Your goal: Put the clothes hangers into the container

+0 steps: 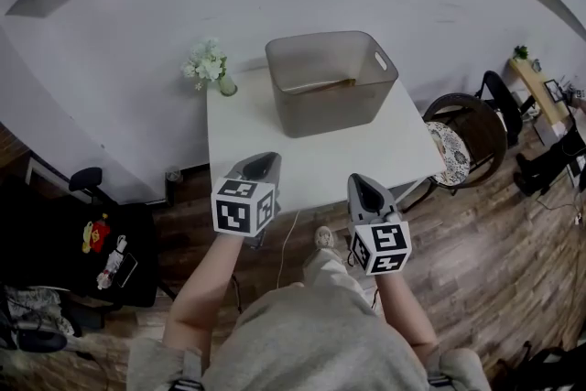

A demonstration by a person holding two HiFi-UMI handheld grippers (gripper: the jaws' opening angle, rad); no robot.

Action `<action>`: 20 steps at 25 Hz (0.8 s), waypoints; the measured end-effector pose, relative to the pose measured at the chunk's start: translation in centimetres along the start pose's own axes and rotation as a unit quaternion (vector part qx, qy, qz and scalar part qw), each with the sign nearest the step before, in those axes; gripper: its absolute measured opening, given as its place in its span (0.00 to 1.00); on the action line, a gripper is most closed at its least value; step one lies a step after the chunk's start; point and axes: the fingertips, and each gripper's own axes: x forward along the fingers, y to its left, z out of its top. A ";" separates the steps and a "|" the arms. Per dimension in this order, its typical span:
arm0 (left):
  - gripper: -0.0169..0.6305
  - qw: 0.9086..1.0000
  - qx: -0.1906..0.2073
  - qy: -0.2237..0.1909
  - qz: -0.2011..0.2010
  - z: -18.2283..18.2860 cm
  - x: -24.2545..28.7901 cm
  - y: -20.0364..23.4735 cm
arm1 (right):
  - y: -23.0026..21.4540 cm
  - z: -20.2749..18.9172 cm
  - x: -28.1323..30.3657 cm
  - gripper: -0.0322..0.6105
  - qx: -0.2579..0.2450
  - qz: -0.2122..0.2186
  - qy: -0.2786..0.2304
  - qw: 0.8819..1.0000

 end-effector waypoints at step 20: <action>0.05 0.995 -0.085 -0.048 0.008 -6.5 -4.1 -1.8 | 2.8 -2.1 -1.5 0.04 -0.012 0.025 0.016 0.999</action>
